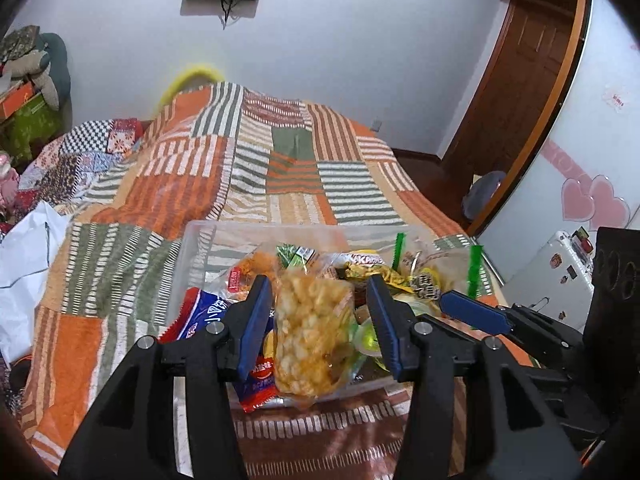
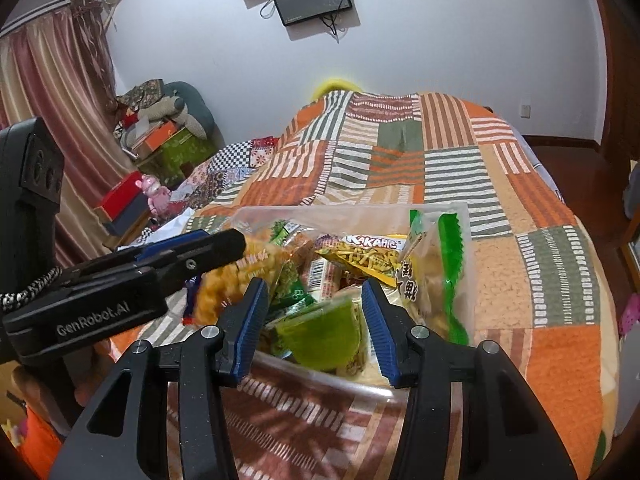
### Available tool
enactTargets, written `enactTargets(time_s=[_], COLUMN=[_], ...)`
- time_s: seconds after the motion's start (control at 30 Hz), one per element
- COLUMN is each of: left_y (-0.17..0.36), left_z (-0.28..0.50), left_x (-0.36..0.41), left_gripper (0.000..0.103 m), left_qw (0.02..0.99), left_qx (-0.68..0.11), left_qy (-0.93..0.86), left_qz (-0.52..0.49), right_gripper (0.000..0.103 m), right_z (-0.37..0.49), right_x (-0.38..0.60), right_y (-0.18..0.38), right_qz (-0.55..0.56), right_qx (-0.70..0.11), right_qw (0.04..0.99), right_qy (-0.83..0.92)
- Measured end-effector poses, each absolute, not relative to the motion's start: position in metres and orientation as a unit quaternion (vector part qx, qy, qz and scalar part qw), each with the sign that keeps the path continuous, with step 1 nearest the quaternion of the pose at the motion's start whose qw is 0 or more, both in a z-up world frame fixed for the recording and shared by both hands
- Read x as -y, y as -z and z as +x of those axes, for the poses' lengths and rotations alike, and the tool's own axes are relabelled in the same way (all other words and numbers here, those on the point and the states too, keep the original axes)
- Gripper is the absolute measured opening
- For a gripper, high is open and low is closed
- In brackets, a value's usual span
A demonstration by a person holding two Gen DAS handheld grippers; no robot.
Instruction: Organize snacks
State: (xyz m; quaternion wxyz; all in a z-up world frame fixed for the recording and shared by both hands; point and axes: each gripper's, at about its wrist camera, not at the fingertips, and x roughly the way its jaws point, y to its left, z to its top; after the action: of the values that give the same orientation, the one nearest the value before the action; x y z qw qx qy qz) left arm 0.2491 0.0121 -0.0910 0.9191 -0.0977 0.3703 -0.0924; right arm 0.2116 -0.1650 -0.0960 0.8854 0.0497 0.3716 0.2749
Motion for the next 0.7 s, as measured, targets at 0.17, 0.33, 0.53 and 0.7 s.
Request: enactTargets(time_s=[0.17,0.33,0.53,0.7], left_y=[0.061,0.022,-0.019,-0.032], left_z=[0.22,0.18,0.124,0.092], left_x=[-0.015,-0.015,-0.011,-0.011], left_gripper=[0.049,0.049,0.049,0.05], left_qw=[0.935,0.958,0.978,0.983], left_qx=[-0.334,-0.272,-0.198,-0.172], left_qy=[0.083,0.066,0.051,0.047], left_qz=[-0.09,-0.063,-0.038,-0.041], right_gripper=[0.046,0.046,0.046,0.046], right_z=[0.193,0.172,0.136,0.108], right_x=[0.171,0.181,0.194,0.2], right_y=[0.072,0.041,0.002,-0.016], right_qz=[0.047,0.049,0.047,0.041], right_qx=[-0.348,-0.308,-0.251,-0.219], right_qw=[0.894,0.909,0.927,0.935], right_qy=[-0.278,-0.278,-0.275,-0.277])
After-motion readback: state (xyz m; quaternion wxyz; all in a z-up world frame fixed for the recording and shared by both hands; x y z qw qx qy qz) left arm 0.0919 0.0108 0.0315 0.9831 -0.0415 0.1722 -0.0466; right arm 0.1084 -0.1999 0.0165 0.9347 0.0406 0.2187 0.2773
